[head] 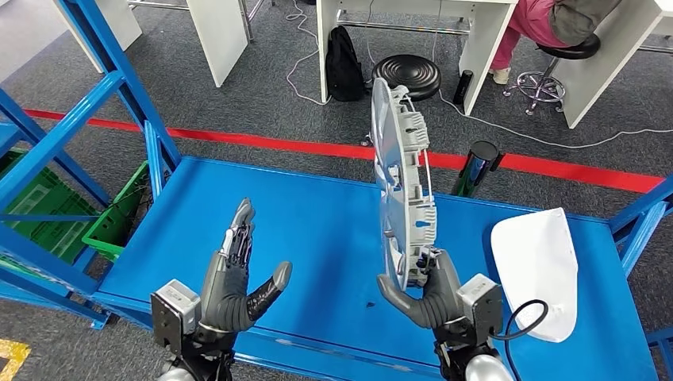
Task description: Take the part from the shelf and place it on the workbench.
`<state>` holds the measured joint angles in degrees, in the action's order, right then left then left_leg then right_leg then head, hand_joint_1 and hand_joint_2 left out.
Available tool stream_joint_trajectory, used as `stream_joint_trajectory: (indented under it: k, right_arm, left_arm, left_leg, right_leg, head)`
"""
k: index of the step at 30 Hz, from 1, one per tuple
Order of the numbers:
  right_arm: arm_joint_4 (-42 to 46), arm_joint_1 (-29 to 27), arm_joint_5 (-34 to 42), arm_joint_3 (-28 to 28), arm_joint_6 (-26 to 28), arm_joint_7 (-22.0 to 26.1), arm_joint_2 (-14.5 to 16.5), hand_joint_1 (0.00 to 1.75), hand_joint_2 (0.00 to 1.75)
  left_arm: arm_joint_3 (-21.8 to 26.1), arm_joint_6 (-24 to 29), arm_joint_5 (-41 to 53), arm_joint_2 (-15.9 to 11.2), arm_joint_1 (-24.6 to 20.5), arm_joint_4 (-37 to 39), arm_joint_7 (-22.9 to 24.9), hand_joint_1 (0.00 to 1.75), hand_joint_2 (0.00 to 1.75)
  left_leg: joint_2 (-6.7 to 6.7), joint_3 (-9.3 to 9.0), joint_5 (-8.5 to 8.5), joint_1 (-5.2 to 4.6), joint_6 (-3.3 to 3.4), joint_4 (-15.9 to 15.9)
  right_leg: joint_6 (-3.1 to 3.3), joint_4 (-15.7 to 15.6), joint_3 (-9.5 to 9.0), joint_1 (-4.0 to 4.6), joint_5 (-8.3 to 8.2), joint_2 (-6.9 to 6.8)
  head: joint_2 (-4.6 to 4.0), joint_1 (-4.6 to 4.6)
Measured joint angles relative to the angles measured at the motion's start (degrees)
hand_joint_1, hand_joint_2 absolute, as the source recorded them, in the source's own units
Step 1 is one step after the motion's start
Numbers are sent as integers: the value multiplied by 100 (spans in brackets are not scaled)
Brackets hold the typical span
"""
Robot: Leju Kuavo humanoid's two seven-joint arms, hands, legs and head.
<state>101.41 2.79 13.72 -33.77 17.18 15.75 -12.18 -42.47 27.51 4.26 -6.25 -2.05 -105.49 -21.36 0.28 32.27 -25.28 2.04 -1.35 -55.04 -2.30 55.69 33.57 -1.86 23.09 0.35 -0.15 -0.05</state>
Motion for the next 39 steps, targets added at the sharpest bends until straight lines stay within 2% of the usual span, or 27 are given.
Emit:
stream_joint_trajectory:
  k: [16, 39]
  right_arm:
    - [796, -299, -598, 148, 28, 119, -122, 175, 175]
    - [1223, -435, -189, 301, 12, 128, -205, 175, 175]
  left_arm:
    - [0, 170, 30, -27, 13, -69, 110, 0, 175]
    - [0, 219, 35, -51, 14, -82, 147, 0, 175]
  left_leg:
    - [-3, 5, -1, 0, 1, 0]
    - [-5, 7, -1, 0, 1, 0]
  right_leg:
    - [-2, 0, 2, 0, 3, -2]
    - [-2, 0, 2, -1, 3, -4]
  head:
    - [0, -2]
    - [1, 1]
